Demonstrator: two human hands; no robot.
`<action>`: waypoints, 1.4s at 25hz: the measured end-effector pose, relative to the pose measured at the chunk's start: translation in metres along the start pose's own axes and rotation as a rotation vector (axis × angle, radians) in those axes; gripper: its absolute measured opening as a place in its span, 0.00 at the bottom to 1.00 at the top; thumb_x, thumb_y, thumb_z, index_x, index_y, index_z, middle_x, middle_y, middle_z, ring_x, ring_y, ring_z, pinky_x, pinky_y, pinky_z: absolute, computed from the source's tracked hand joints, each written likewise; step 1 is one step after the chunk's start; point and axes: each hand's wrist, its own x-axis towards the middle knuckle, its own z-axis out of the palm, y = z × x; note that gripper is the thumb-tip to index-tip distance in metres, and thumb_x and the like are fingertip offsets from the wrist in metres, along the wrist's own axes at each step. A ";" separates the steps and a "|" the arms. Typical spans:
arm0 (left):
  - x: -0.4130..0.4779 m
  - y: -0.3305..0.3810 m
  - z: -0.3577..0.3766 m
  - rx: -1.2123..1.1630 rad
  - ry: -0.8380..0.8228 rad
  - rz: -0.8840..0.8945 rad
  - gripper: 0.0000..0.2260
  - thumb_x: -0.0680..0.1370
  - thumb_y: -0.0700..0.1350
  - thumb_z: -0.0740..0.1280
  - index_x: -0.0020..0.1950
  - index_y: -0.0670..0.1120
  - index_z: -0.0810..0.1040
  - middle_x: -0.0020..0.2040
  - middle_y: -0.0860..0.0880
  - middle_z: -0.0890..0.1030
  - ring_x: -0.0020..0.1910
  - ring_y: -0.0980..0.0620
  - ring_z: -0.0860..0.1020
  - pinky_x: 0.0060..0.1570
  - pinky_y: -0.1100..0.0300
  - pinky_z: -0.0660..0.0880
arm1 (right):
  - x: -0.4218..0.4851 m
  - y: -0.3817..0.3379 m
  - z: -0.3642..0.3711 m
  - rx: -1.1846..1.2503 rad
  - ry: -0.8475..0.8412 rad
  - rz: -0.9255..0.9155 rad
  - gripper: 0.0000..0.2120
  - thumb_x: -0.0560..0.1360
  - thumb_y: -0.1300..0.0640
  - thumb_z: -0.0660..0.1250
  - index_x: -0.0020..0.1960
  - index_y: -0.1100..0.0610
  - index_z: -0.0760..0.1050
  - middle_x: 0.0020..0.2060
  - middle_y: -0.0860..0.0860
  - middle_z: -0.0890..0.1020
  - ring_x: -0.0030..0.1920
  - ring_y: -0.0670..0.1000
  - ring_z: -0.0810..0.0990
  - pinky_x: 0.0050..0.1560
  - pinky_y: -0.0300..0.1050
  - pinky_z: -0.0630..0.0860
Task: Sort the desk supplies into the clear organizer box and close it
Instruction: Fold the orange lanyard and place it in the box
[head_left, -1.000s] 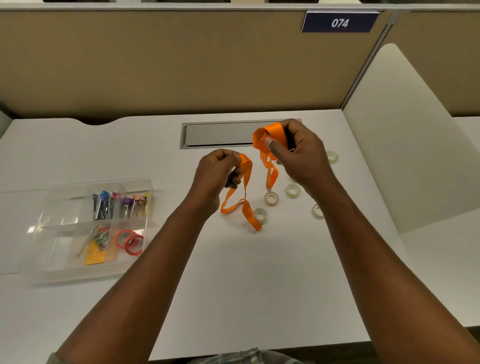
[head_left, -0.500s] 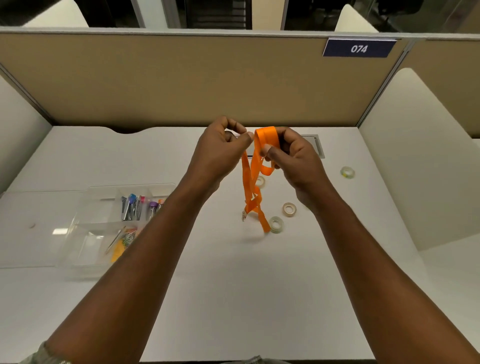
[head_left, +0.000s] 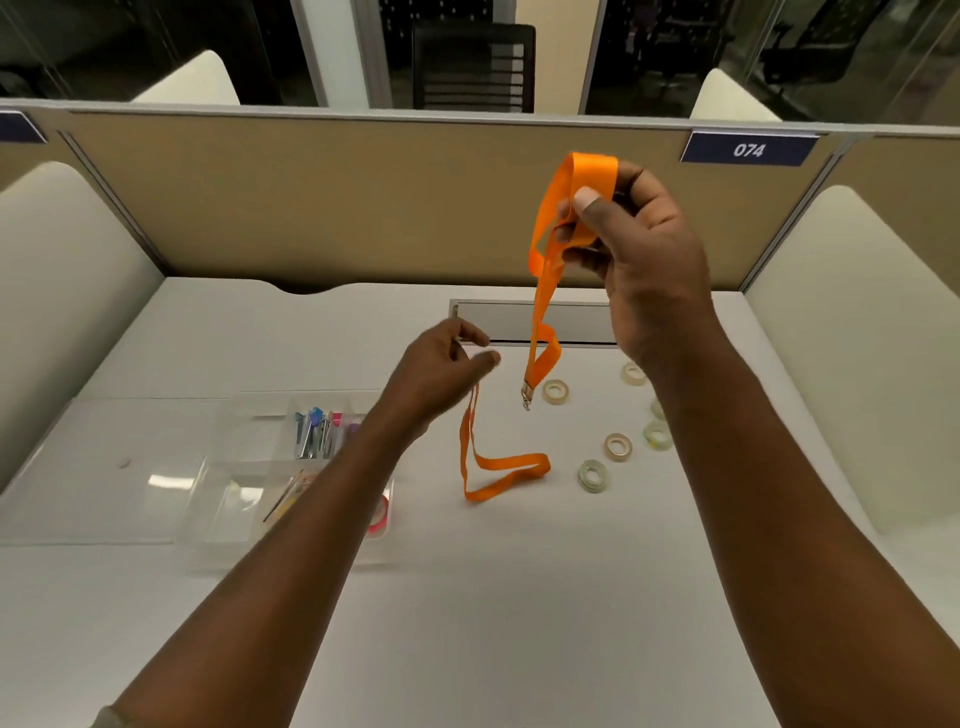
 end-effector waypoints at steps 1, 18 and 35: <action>-0.001 -0.009 0.003 0.039 -0.066 -0.032 0.16 0.73 0.57 0.72 0.57 0.53 0.76 0.40 0.50 0.78 0.39 0.54 0.76 0.37 0.60 0.72 | 0.001 -0.009 0.006 0.022 -0.008 -0.021 0.13 0.81 0.60 0.63 0.64 0.62 0.72 0.48 0.54 0.83 0.48 0.52 0.83 0.56 0.52 0.81; 0.015 0.009 -0.054 0.306 0.055 0.106 0.09 0.74 0.53 0.70 0.42 0.47 0.80 0.36 0.49 0.81 0.36 0.52 0.77 0.34 0.57 0.73 | -0.011 0.119 -0.033 -0.158 0.224 0.652 0.09 0.78 0.54 0.67 0.54 0.58 0.79 0.50 0.56 0.84 0.52 0.56 0.84 0.46 0.50 0.81; -0.003 0.061 -0.068 0.671 0.138 0.291 0.09 0.72 0.48 0.70 0.36 0.47 0.73 0.32 0.49 0.75 0.34 0.47 0.75 0.33 0.58 0.71 | -0.050 0.151 0.084 -0.491 -0.412 0.291 0.30 0.73 0.40 0.72 0.71 0.48 0.70 0.68 0.50 0.78 0.68 0.54 0.76 0.68 0.58 0.73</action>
